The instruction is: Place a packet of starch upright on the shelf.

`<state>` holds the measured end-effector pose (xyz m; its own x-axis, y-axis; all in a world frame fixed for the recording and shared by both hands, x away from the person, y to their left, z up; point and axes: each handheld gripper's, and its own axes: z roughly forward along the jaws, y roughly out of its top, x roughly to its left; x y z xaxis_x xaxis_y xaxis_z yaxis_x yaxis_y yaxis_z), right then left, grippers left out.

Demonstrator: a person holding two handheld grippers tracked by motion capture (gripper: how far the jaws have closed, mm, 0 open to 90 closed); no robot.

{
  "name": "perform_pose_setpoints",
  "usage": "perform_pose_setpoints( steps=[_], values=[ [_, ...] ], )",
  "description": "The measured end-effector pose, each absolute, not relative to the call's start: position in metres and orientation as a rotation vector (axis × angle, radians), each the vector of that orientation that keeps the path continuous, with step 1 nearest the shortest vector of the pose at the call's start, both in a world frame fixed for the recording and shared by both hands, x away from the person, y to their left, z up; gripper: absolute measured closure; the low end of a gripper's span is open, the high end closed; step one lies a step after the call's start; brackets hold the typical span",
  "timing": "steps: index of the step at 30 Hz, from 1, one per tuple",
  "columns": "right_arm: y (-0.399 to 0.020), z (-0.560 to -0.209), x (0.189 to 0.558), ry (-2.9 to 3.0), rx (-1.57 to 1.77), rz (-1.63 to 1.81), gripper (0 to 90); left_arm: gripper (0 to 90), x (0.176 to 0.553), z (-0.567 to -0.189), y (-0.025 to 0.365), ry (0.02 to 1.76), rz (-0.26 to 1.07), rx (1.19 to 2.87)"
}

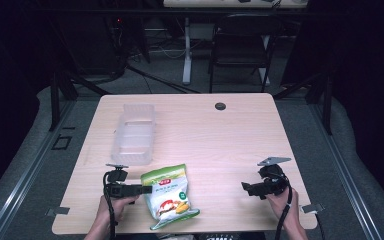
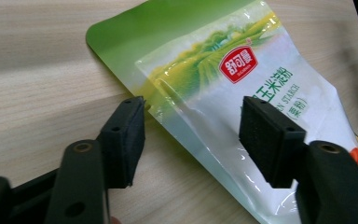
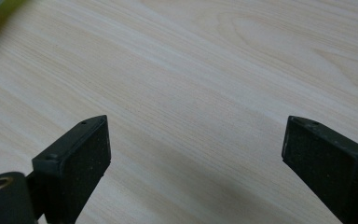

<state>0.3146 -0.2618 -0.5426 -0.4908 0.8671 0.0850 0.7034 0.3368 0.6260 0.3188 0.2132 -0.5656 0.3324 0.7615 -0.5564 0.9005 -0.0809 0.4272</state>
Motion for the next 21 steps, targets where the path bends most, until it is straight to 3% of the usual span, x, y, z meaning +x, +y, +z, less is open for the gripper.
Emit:
perform_pose_setpoints(
  steps=[14, 21],
  values=[
    [-0.2601, -0.5427, 0.3149, 2.348, 1.408, 0.897, 8.3, 44.3, 0.3222, -0.5653, 0.2115, 1.464, -0.241, 1.896],
    [-0.2555, -0.5418, 0.3146, 2.349, 1.392, 0.894, 10.3, 55.6, 0.3228, -0.5659, 0.213, 1.492, -0.217, 1.878]
  ],
)
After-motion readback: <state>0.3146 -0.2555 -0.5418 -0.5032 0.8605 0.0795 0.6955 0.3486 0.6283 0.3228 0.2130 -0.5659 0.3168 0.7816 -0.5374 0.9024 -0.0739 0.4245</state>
